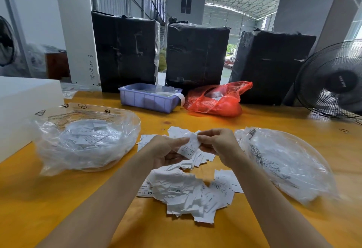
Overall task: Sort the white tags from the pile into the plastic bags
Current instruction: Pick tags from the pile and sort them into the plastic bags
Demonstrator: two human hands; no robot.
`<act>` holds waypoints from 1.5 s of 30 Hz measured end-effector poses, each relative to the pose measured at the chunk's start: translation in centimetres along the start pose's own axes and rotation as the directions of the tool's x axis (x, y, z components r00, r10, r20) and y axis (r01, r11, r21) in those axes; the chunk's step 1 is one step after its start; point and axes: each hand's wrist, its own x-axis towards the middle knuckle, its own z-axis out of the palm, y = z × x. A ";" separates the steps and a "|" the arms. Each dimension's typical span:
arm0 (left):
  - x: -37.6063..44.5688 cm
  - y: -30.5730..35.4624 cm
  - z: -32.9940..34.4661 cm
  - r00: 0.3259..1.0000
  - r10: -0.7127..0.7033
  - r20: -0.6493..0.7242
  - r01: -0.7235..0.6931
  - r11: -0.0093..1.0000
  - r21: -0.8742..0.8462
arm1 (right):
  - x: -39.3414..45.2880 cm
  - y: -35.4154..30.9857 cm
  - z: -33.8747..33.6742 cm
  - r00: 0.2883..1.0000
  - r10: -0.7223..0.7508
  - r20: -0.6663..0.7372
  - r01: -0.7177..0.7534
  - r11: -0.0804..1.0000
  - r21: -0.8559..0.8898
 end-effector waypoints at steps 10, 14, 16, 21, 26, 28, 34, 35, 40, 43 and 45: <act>-0.4 1.7 -2.2 0.983 0.100 -0.154 -0.095 0.995 0.039 | -0.4 -3.0 -2.8 0.984 -0.172 -0.046 0.160 0.967 -0.199; -0.9 3.7 -7.4 0.800 0.350 -0.486 -0.207 0.923 0.325 | 0.1 -4.8 -9.8 0.934 -0.276 -0.228 0.093 0.802 -0.589; -1.4 4.0 -10.9 0.575 0.499 -0.648 -0.093 0.827 0.555 | 0.5 -4.1 -13.6 0.899 -0.249 -0.361 -0.113 0.664 -0.739; -1.6 2.4 -16.6 0.395 0.577 -0.715 0.292 0.659 0.693 | 0.1 -0.3 -16.9 0.896 0.017 -0.443 -0.418 0.365 -0.832; -0.1 1.5 -17.0 0.469 0.539 -0.700 0.465 0.523 0.714 | 0.3 2.2 -16.4 0.896 -0.017 -0.445 -0.388 0.459 -0.799; 0.2 1.6 -16.7 0.479 0.544 -0.688 0.471 0.502 0.725 | 0.2 2.4 -16.6 0.871 -0.074 -0.486 -0.389 0.500 -0.773; 0.7 2.1 -15.9 0.493 0.559 -0.667 0.437 0.503 0.745 | 0.9 2.2 -18.0 0.888 -0.067 -0.455 -0.343 0.563 -0.752; 0.6 2.2 -15.5 0.485 0.572 -0.661 0.437 0.497 0.750 | 0.9 2.0 -18.0 0.897 -0.058 -0.439 -0.330 0.573 -0.750; -0.6 3.4 -12.3 0.476 0.682 -0.555 0.293 0.472 0.832 | 0.2 -0.8 -16.3 0.883 -0.174 -0.436 -0.063 0.876 -0.477; -1.4 4.4 -8.2 0.538 0.743 -0.399 -0.031 0.491 0.871 | -0.5 -3.4 -12.8 0.983 -0.080 -0.168 0.065 0.993 -0.094; -2.0 4.6 -5.0 0.625 0.732 -0.271 -0.297 0.544 0.785 | -0.8 -4.5 -10.1 0.995 -0.056 0.081 0.056 0.998 0.005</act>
